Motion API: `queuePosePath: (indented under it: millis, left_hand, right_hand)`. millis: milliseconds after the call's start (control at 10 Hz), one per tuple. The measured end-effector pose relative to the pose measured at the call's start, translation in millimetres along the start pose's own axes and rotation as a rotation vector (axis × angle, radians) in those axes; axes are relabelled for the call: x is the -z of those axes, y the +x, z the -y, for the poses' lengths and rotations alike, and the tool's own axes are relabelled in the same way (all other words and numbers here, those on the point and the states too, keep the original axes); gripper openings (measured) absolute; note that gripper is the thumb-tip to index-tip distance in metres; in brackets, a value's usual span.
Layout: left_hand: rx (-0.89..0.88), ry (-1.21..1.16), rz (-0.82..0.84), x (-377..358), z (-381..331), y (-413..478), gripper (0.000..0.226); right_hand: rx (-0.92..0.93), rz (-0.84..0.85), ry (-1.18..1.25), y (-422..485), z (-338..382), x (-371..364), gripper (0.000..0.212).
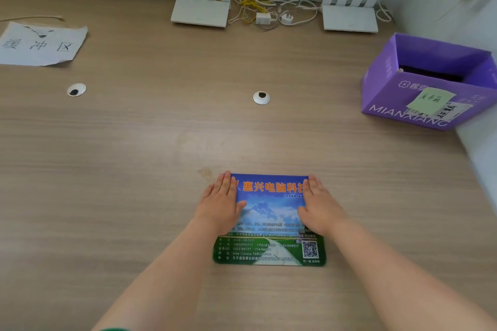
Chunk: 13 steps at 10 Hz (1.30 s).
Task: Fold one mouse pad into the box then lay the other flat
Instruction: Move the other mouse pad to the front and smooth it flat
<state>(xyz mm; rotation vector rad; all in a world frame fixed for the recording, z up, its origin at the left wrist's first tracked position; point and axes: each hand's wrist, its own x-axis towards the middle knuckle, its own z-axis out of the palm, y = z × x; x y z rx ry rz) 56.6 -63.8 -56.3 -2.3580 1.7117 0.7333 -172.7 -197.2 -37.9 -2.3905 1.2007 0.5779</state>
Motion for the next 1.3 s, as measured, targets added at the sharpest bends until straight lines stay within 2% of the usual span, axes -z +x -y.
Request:
queuePosePath:
  millis: [200, 400, 500, 600, 700, 800, 900, 1000, 1100, 1200, 1300]
  left_hand:
    - [-0.022, 0.024, -0.037, -11.6, 2.4, -12.5, 0.073]
    - [-0.047, 0.018, -0.069, -42.1, -4.3, -68.7, 0.087]
    - [-0.049, 0.012, -0.008, -63.0, -7.8, -98.1, 0.077]
    - [-0.084, -0.048, 0.018, -78.4, -13.1, -123.3, 0.080]
    - [-0.080, -0.098, 0.001, -91.5, -16.1, -145.6, 0.098]
    - [-0.107, -0.128, 0.003, -101.2, -13.1, -152.4, 0.113]
    - [-0.069, -0.138, 0.002, -108.0, -11.9, -144.3, 0.114]
    - [-0.020, -0.079, 0.034, -83.6, -19.7, -151.4, 0.093]
    - [-0.040, 0.001, 0.094, -74.5, -18.9, -151.1, 0.081]
    - [-0.067, -0.044, 0.092, -65.1, -17.8, -155.4, 0.077]
    - [-0.078, -0.084, 0.043, -51.6, -18.2, -165.3, 0.077]
  right_hand:
    - [0.024, -0.035, -0.039, -12.7, -2.7, -13.8, 0.074]
    - [0.058, -0.057, -0.047, -66.0, 3.2, -44.5, 0.075]
    - [0.059, -0.063, -0.034, -89.2, 6.4, -58.9, 0.079]
    - [0.018, -0.056, -0.071, -112.9, 12.1, -72.5, 0.082]
    - [-0.057, 0.054, -0.033, -129.9, 11.9, -105.1, 0.086]
    - [-0.038, 0.038, 0.020, -138.0, 11.7, -133.1, 0.097]
    - [-0.058, 0.099, -0.026, -142.8, 17.1, -128.6, 0.092]
    - [-0.068, 0.045, -0.044, -147.9, 29.0, -94.1, 0.099]
    - [-0.065, 0.116, -0.015, -152.8, 32.1, -80.7, 0.084]
    - [-0.066, 0.116, 0.028, -154.5, 38.5, -70.5, 0.074]
    - [-0.030, 0.042, 0.069, -163.3, 48.6, -61.6, 0.073]
